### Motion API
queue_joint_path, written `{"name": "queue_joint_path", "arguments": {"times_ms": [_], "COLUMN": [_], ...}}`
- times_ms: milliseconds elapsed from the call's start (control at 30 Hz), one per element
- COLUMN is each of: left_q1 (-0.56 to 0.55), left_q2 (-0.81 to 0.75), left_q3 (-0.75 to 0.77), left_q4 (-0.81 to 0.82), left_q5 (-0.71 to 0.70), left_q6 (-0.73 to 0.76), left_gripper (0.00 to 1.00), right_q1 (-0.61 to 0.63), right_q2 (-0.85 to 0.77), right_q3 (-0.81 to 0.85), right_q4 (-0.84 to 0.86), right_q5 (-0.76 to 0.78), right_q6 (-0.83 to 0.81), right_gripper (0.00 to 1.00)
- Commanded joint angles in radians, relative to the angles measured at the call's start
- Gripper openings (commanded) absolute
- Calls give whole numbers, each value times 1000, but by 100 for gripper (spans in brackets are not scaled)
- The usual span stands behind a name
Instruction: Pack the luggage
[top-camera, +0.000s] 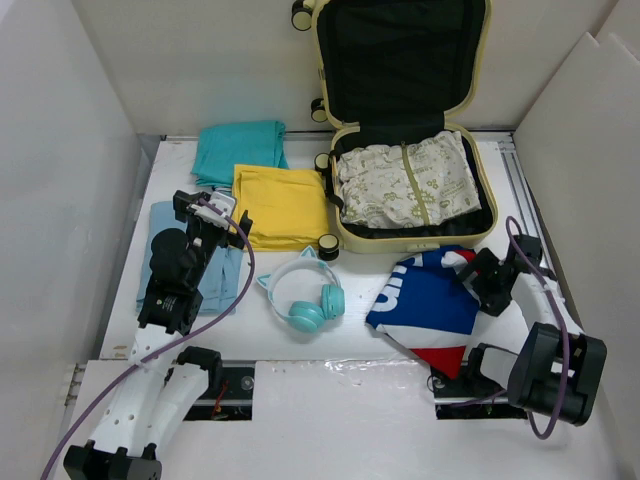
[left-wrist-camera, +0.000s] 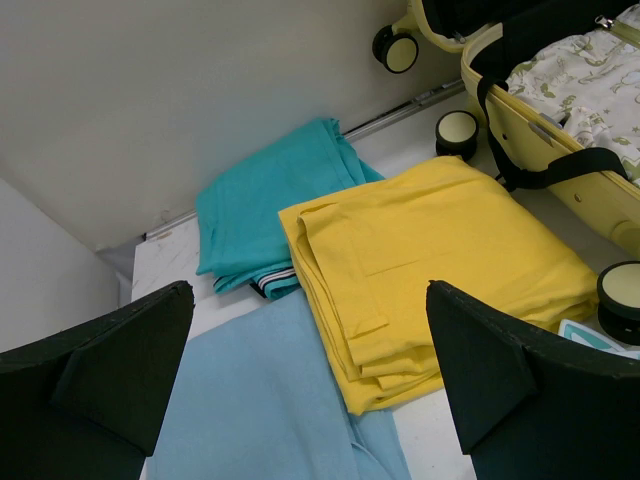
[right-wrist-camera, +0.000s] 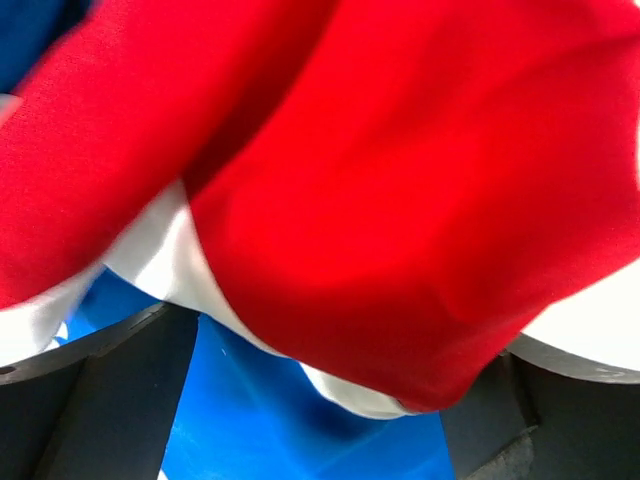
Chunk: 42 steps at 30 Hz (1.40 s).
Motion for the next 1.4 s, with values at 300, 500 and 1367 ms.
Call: {"name": "queue_joint_path", "arguments": {"times_ms": [300, 500, 1367], "left_q1": [9, 9, 9], "left_q2": [-22, -31, -22], "left_q3": [-5, -14, -5], "left_q4": [59, 68, 79], "left_q5": [-12, -44, -44], "left_q6": [-4, 26, 26], "left_gripper": [100, 100, 100], "right_q1": [250, 250, 287], "right_q2": [102, 91, -430], "right_q3": [0, -6, 144], "right_q4": [106, 135, -175], "right_q5": [123, 124, 236], "right_q6": [267, 285, 170], "right_gripper": [44, 0, 0]}}
